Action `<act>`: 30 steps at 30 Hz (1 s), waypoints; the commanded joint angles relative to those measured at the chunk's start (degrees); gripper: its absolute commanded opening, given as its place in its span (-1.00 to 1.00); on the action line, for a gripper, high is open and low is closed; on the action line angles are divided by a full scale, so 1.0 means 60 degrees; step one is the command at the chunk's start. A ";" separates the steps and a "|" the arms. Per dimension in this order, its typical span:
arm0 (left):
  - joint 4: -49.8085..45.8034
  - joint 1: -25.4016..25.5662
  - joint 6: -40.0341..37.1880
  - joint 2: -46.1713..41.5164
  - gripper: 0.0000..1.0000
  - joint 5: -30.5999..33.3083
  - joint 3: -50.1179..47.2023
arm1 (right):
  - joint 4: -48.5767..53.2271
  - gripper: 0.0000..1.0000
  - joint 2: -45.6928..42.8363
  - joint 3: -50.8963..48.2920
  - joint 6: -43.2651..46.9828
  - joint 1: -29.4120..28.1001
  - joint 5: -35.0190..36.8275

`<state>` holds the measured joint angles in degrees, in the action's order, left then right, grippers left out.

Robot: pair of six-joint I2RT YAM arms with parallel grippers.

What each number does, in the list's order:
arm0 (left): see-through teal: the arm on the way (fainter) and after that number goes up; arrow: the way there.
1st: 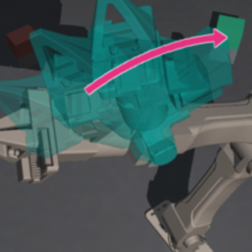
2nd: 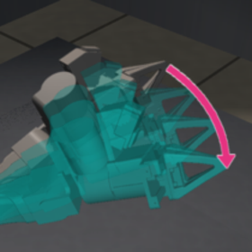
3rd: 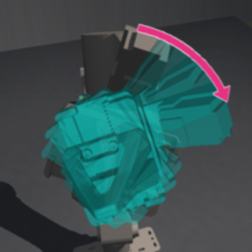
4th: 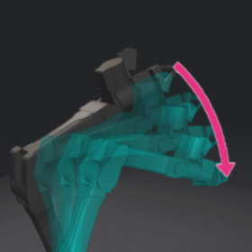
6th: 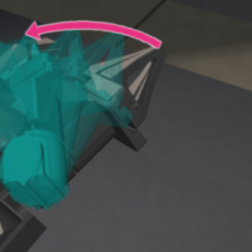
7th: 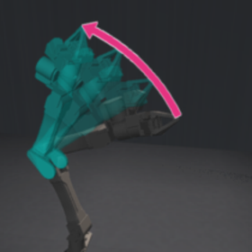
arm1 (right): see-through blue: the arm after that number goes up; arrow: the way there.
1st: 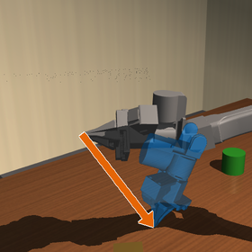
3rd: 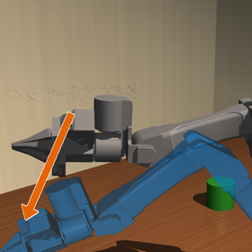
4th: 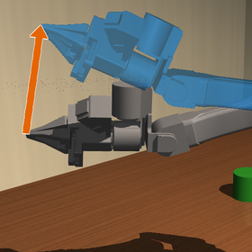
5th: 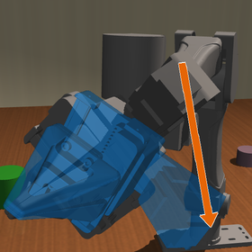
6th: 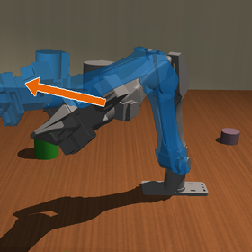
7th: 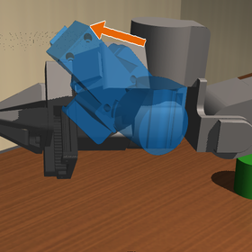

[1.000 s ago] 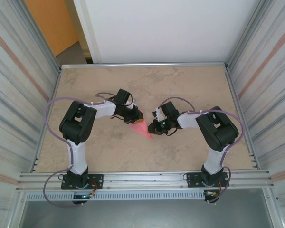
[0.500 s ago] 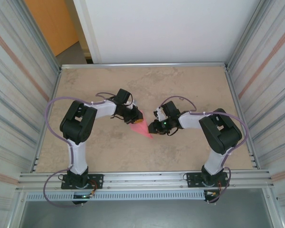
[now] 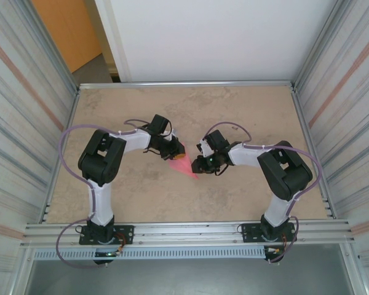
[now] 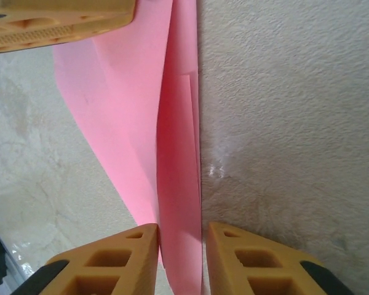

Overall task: Fold a paper plane with a square sheet of paper (pick it up from the middle)
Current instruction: Fourth fold the wing at the center of the table.

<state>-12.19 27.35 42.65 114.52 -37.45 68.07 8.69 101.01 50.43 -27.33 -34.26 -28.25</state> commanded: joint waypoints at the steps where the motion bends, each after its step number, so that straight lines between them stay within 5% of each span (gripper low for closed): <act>1: -0.0294 -0.0077 -0.0178 0.0189 -0.65 0.0075 0.0269 | 0.0457 -0.52 0.0411 -0.0111 0.0195 -0.0116 0.0423; 11: -0.0311 -0.0106 -0.0215 0.0264 -0.64 0.0054 0.0329 | 0.0427 -0.69 0.0650 -0.0173 0.0170 -0.0109 0.0332; 30: -0.0315 -0.0106 -0.0342 0.0469 -0.65 -0.0041 0.0446 | 0.0163 -0.69 0.0632 -0.0323 -0.0022 -0.0052 0.0149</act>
<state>-12.82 27.31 42.00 116.03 -37.50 69.38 8.67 101.65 50.37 -27.38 -33.74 -28.32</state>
